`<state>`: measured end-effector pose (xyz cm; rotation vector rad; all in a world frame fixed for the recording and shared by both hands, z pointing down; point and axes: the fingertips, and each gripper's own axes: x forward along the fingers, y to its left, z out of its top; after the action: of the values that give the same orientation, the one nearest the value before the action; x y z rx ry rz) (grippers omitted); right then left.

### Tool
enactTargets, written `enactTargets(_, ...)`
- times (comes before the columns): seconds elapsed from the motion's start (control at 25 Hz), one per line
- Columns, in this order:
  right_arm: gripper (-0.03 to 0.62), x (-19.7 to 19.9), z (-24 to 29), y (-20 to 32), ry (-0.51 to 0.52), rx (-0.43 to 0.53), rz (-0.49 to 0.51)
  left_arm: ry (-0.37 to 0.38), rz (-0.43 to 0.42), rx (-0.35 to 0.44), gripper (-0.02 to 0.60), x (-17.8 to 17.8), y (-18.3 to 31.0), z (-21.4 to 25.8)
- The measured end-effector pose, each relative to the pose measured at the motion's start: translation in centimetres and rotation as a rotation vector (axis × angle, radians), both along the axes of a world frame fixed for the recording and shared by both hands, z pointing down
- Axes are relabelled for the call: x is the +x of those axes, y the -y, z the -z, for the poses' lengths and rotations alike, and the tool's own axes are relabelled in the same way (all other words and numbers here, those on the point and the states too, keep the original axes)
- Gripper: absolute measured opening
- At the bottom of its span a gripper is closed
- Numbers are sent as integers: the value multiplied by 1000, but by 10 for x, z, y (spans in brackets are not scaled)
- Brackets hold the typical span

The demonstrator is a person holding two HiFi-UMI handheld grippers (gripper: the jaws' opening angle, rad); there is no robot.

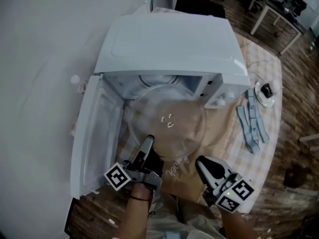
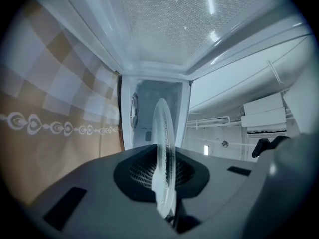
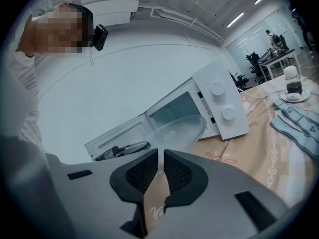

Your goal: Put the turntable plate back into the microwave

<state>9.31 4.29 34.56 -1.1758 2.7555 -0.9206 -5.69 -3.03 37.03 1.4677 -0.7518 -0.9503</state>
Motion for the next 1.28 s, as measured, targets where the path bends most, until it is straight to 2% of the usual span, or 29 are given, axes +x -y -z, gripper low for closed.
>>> enactTargets(0.4,41,-16,-22,10,7,-36,2,6,19,3,29,-13,38,-13)
enactTargets(0.64,41,-17,-38,24,11,-45,-15,-12,71,-10,29,-19,58,-25)
enactTargets(0.96,41,-23,-45,55,-49,62,-3,-23,117,5,29,-23,80,-31)
enactTargets(1.28,41,-31,-53,74,-55,77,9,-14,144,24,29,-23,103,-34)
